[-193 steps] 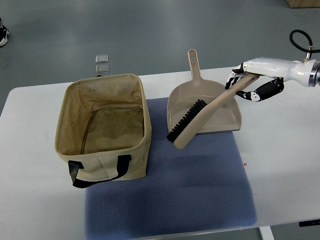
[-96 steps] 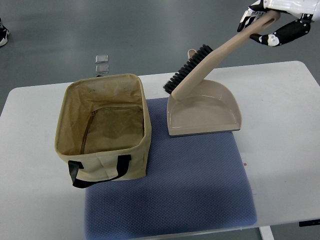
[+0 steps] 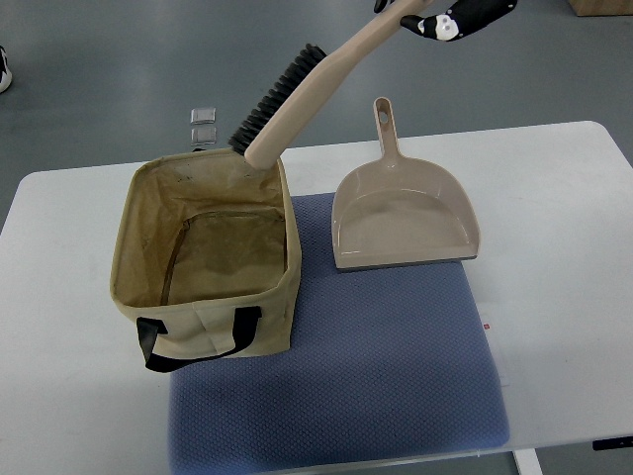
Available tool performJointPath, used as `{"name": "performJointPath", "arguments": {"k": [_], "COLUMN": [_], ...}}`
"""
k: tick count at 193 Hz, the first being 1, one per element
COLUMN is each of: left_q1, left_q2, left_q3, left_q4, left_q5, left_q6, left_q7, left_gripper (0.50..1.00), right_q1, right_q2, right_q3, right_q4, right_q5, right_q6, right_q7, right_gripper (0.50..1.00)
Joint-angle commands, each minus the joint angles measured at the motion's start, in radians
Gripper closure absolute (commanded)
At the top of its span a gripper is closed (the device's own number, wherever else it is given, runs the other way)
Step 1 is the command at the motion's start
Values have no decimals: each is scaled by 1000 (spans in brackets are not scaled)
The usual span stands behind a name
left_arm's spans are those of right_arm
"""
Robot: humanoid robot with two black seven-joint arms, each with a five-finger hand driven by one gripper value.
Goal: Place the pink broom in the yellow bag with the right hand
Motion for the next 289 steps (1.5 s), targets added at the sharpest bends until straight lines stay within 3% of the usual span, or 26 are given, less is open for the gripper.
{"name": "performJointPath", "arguments": {"k": [1,78,111,128,141,154,220,251,289], "left_q1": [0,0,0,0,0,0,0,0,0], "left_q2": [0,0,0,0,0,0,0,0,0], "left_q3": [-1,-1,-1,-1,-1,-1,-1,-1,-1], "left_q4": [0,0,0,0,0,0,0,0,0], "left_q5": [0,0,0,0,0,0,0,0,0], "left_q6": [0,0,0,0,0,0,0,0,0], "left_q7": [0,0,0,0,0,0,0,0,0], "left_gripper": [500,500,500,500,500,500,500,500,500], "right_q1": [-1,-118,-159,-173,-176,-176,-194,-288,-513], "right_q2": [112,397,434,436,431,428,378,371,371], "right_q3": [-8,-22,-33,-30,-27,-24,73,237,473], "right_q4": [-80,-192,-201,-201,-200,-200,-191,-195,-218], "right_q5": [-11,-146,-178,-178,-170,-164,-111,-23,149], "right_q6": [-5,-65,-106,-115,-117,-117,-120,-134,-203], "right_q7": [-2,-29,-36,-36,-36,-36,-33,-33,-13], "right_gripper": [1000,1000,1000,918,783,716,644,642,642]}}
